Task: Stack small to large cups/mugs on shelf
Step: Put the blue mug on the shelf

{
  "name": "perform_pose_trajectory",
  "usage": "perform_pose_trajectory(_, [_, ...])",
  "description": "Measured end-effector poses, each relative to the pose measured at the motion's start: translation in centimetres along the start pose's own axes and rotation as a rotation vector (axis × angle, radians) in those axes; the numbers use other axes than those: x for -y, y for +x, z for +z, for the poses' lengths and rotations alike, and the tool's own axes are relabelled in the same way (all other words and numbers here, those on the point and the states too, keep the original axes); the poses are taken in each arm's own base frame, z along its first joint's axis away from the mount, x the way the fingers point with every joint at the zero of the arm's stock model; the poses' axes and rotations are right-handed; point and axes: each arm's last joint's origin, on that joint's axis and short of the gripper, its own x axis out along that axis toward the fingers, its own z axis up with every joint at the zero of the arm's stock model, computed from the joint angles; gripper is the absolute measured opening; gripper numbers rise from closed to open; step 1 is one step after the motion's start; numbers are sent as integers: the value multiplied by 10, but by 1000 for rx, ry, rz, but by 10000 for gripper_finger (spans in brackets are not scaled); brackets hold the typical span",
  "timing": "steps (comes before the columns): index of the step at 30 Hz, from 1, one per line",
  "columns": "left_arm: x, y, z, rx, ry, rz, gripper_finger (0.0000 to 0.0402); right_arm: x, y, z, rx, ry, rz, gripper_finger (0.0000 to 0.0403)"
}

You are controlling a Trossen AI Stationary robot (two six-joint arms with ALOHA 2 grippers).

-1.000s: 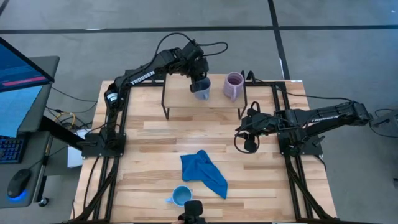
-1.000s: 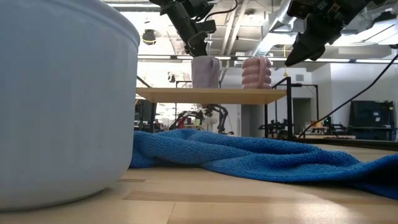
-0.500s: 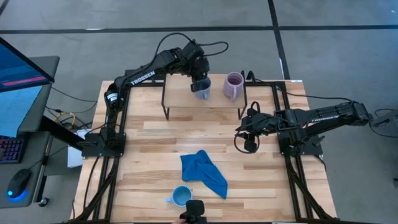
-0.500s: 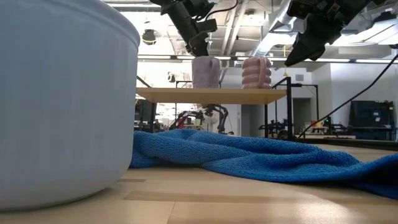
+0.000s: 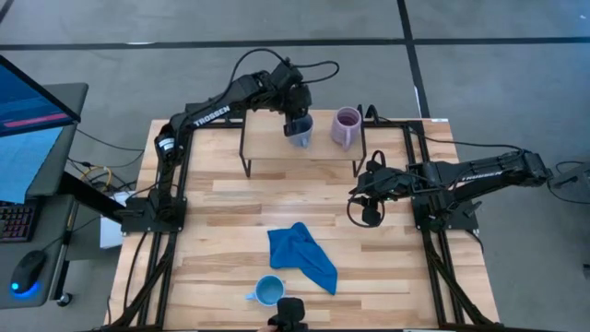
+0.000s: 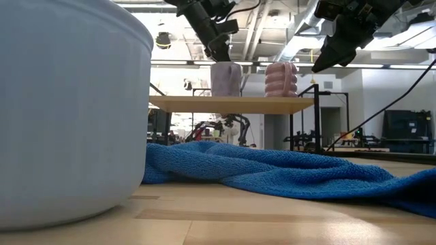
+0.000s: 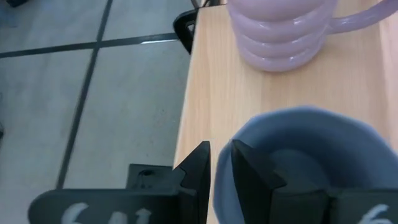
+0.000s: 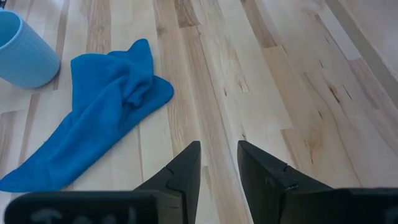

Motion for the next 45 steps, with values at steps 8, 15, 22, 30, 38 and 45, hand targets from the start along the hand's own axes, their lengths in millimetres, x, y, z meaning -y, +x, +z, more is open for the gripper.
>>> perform_pose_trajectory(8, [1,-9,6,2,17,24,57,0,0,0,-1,-1,0,128])
perform_pose_trajectory(15, [-2,-39,13,-1,-4,-8,57,0,0,0,-2,-9,0,128])
perform_pose_trajectory(22, [4,-46,6,-58,-53,-124,57,0,0,0,-2,-10,-1,128])
perform_pose_trajectory(30, [8,-42,6,-58,-82,-160,57,0,0,0,-3,-9,0,128])
perform_pose_trajectory(38, [9,-41,7,-63,-90,-154,57,0,0,0,-3,-9,0,128])
perform_pose_trajectory(45, [16,-32,11,-60,-73,-135,57,0,0,0,-3,-9,-1,128])
